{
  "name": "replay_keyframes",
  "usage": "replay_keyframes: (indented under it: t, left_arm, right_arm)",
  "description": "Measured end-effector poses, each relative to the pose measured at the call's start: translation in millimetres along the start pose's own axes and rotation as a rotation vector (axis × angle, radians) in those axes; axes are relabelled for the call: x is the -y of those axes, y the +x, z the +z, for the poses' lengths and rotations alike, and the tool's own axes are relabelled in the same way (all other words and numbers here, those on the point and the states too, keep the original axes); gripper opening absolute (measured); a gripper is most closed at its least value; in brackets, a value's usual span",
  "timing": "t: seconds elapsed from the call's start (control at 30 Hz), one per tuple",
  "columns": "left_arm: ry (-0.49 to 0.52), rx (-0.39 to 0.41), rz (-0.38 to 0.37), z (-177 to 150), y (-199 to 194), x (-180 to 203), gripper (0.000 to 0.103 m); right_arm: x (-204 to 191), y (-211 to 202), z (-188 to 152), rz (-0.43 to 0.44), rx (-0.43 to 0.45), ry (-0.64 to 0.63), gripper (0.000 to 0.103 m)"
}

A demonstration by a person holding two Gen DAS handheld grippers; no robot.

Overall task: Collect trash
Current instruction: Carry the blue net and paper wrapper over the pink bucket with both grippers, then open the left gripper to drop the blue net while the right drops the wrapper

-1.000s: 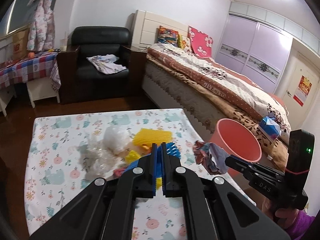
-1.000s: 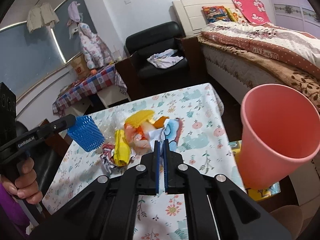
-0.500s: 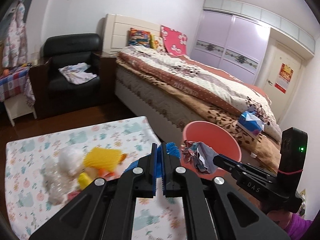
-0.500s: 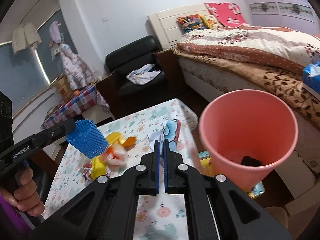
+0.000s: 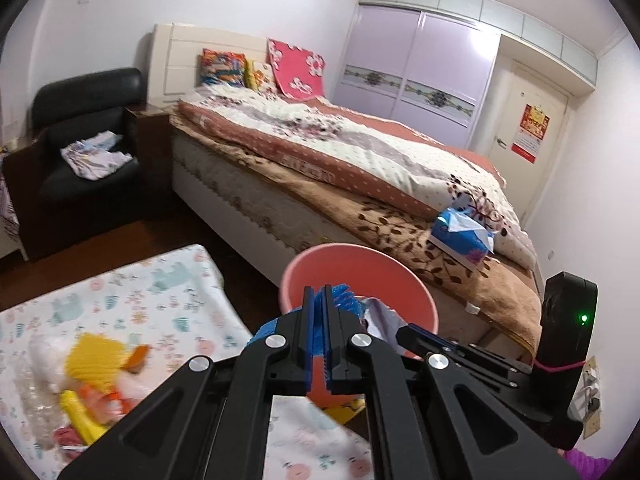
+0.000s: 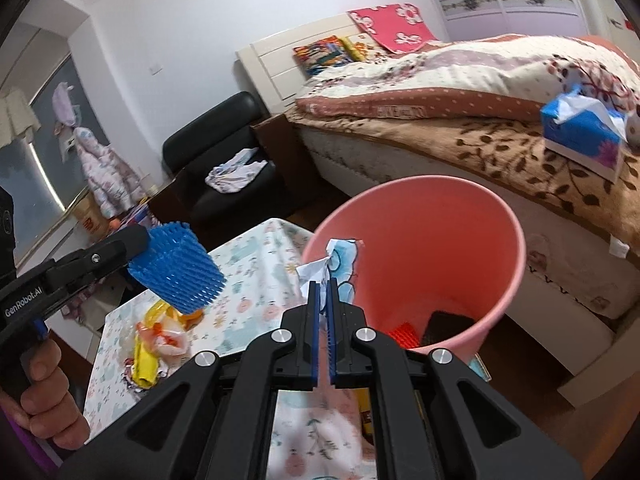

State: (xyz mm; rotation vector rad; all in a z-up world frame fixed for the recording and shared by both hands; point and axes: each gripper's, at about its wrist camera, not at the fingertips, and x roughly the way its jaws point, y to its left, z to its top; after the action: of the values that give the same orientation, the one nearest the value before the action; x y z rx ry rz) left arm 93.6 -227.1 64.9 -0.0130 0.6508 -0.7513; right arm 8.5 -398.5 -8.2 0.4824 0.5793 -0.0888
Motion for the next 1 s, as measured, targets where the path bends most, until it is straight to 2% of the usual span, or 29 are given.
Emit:
replay_keyframes:
  t: [0.3,0.6,0.73,1.0]
  left_arm:
    - [-0.022,-0.078,-0.084,-0.3,53.8,22.2,0.003]
    - [-0.012,-0.118,-0.074,-10.2,88.2,32.1,0.005]
    - [-0.031,-0.123,-0.064,-10.4,91.3,27.4,0.033]
    - [-0.067,-0.117,-0.070,-7.1,85.8,15.3,0.045]
  right_arm:
    - [28.7,5.6,-1.6,-0.040,-0.011,0.051,0.004]
    - [38.5,14.0,-4.4,-0.067,-0.025,0.054,0.004]
    - [40.3,16.1,-5.2,-0.078,-0.023,0.055,0.004]
    - [43.6,23.5,-6.5,-0.109,-0.058,0.078,0.005]
